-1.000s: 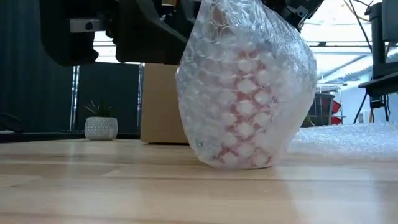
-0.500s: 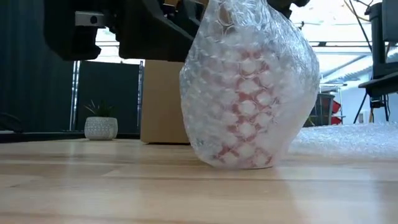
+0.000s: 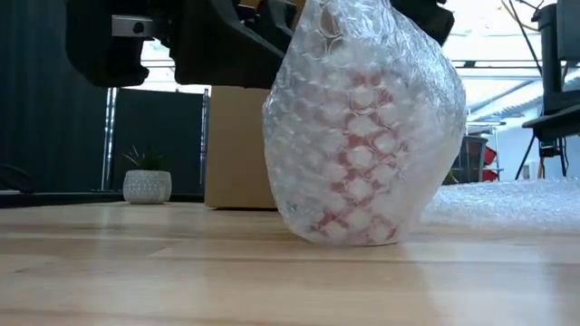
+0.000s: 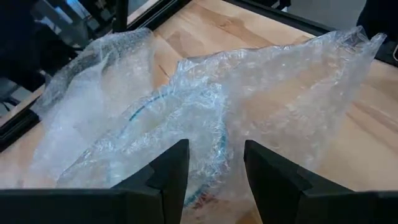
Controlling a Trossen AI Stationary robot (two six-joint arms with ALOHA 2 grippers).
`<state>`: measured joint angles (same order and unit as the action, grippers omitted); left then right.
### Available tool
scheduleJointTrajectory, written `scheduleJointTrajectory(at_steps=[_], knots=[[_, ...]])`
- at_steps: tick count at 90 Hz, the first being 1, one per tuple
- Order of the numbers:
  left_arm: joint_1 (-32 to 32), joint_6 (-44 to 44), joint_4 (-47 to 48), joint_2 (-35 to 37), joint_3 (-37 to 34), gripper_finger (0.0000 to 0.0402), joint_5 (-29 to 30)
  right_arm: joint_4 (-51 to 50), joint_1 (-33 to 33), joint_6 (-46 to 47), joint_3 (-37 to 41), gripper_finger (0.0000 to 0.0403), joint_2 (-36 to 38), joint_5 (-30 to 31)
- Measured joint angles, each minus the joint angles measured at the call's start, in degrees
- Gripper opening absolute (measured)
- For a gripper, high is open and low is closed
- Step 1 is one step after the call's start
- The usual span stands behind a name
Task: Wrap mug
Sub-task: Wrap the red mug with bubble wrap
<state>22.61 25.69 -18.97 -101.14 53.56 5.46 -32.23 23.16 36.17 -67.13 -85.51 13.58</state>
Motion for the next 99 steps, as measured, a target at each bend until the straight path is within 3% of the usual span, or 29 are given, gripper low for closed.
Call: scheduleJointTrajectory(at_steps=[19,65,79,99], knots=[[-0.11,-0.14,-0.03,0.0,0.0,0.0143,0.01,4.52,0.04,3.65,0.0,0.0247,-7.02,-0.16],[-0.2,-2.82,-0.08,0.0,-0.07,0.0143,0.86,9.1,-0.71,6.51,-0.2,0.0251,-17.13,0.14],[-0.46,-2.91,-0.22,0.0,-0.07,0.0143,1.03,6.73,-1.5,6.28,-0.06,0.0251,-15.74,-2.07],[-0.42,-2.91,-0.05,0.0,-0.07,0.0143,1.04,1.91,-2.17,6.92,0.11,0.0251,-8.12,-4.5]])
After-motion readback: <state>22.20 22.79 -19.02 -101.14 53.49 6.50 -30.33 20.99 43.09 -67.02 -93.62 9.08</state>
